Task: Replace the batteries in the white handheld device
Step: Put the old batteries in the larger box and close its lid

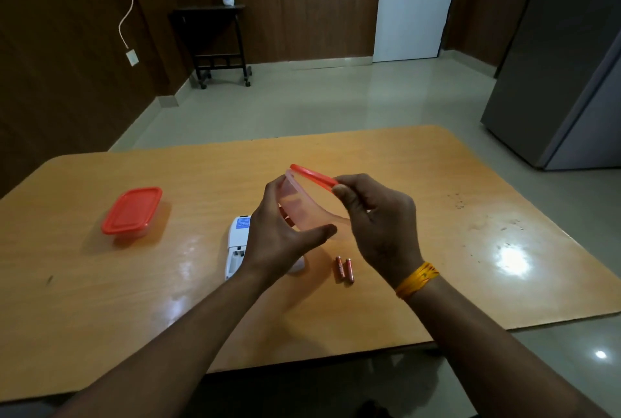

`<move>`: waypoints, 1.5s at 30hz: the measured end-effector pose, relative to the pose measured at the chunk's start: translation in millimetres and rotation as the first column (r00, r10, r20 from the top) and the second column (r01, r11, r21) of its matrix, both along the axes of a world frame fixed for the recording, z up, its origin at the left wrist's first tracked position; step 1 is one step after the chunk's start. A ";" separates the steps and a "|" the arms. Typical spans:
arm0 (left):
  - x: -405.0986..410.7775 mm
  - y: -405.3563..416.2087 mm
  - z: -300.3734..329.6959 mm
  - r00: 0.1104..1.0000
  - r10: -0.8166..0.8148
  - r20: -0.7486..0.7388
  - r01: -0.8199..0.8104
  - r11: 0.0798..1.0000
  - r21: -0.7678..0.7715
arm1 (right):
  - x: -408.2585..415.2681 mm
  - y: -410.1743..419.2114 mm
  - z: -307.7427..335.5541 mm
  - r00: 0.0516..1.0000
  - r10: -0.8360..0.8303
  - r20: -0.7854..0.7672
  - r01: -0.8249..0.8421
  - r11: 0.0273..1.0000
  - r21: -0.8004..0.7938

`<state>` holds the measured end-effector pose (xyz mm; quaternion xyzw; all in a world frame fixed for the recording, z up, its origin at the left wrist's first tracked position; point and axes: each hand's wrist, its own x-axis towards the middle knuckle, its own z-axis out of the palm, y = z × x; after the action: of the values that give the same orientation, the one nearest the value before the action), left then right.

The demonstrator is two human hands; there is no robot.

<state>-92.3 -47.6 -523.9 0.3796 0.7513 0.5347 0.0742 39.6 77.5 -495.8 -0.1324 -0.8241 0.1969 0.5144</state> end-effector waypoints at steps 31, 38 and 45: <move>28.9 42.1 7.4 0.817 0.196 0.542 -0.346 0.919 0.190 | 0.1 4.6 -2.8 0.950 -0.235 0.204 0.265 0.955 -0.135; 15.9 60.2 8.6 0.720 0.154 0.676 -0.380 0.903 0.199 | 8.2 28.1 -12.2 0.907 -0.308 0.287 0.373 0.904 -0.208; 4.7 91.4 -3.6 0.593 0.190 0.782 -0.332 0.943 0.023 | 32.6 91.4 -11.4 0.858 -0.389 0.336 0.514 0.626 -0.586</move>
<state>-87.6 43.8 -527.4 0.0054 0.6472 0.7105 0.2763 72.2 168.9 -507.2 -0.5245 -0.6827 0.3251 0.3914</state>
